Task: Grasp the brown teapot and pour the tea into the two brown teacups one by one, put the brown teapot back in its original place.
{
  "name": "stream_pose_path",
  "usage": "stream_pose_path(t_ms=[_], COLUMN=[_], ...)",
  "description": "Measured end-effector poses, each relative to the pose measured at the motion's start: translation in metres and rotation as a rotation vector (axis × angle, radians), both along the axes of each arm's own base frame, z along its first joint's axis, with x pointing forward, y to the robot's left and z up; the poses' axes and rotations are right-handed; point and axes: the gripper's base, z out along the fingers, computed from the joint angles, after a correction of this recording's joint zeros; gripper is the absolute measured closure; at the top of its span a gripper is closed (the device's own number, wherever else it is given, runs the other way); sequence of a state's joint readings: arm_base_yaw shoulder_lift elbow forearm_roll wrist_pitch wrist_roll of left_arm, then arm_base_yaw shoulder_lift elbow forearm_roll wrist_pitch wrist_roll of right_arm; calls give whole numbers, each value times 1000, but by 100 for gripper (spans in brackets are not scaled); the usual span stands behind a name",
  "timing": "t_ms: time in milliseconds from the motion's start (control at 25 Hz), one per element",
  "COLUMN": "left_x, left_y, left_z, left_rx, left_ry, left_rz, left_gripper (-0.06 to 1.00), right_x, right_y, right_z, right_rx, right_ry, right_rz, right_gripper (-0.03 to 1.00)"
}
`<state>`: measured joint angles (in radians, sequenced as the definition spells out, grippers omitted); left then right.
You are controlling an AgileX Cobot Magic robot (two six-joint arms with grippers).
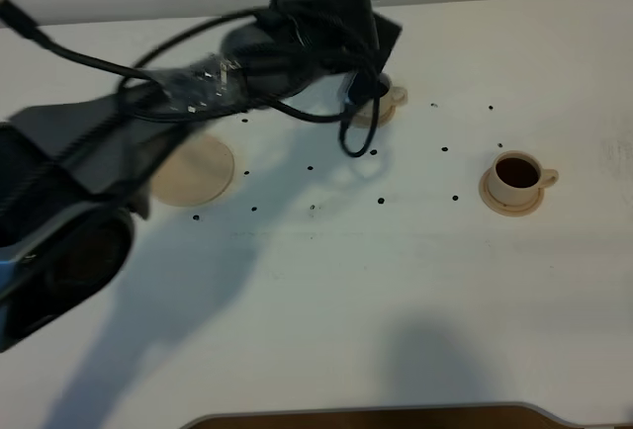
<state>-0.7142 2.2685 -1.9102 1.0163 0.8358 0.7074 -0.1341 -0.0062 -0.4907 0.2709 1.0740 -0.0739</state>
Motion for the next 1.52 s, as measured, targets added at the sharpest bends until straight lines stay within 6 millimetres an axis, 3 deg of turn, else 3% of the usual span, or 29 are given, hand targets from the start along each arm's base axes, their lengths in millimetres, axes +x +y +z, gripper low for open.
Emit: stream_pose_path(t_ms=[240, 600, 760, 1000, 1120, 1320, 1520], left_x=[-27, -44, -50, -53, -54, -56, -52], left_y=[12, 21, 20, 21, 22, 36, 70], left_z=[16, -1, -13, -43, -47, -26, 1], left_rx=[-316, -669, -719, -776, -783, -796, -837], left_ry=[175, 534, 609, 589, 582, 521, 447], left_rz=[342, 776, 861, 870, 893, 1008, 1199], left_gripper=[81, 81, 81, 81, 81, 81, 81], right_x=[0, 0, 0, 0, 0, 0, 0], right_y=[0, 0, 0, 0, 0, 0, 0], right_z=[0, 0, 0, 0, 0, 0, 0], right_rx=[0, 0, 0, 0, 0, 0, 0], right_ry=[0, 0, 0, 0, 0, 0, 0], right_rz=[0, 0, 0, 0, 0, 0, 0], right_gripper=[52, 52, 52, 52, 52, 52, 52])
